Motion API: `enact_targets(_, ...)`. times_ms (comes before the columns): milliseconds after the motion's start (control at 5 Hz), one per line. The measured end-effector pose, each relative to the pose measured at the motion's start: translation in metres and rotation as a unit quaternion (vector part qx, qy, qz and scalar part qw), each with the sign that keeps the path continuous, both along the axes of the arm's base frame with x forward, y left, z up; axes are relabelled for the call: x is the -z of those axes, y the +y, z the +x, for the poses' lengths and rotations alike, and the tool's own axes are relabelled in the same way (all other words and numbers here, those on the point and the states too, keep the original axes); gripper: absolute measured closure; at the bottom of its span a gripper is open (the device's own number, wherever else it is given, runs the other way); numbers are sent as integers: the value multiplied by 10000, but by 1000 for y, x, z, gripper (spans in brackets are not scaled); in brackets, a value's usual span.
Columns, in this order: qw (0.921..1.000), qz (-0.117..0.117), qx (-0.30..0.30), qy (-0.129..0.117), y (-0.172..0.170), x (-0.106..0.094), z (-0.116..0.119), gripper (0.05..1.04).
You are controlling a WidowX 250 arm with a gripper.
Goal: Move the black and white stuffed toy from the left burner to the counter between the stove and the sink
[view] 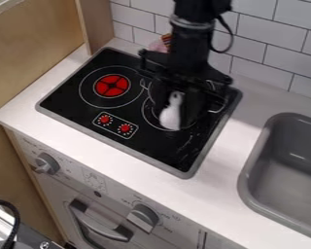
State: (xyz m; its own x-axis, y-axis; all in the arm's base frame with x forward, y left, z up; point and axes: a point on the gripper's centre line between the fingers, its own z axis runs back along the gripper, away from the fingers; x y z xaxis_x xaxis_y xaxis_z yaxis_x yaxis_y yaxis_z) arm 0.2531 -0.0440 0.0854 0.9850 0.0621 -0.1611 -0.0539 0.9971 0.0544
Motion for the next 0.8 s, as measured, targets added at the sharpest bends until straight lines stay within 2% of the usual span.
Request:
enact_targets(200, 9999, 21, -151, -80, -23, 16, 11, 731)
enact_targets(400, 9995, 92, -214, -224, -32, 32, 20, 731)
enact_targets(800, 9976, 133, -250, -639, -35, 56, 36, 731)
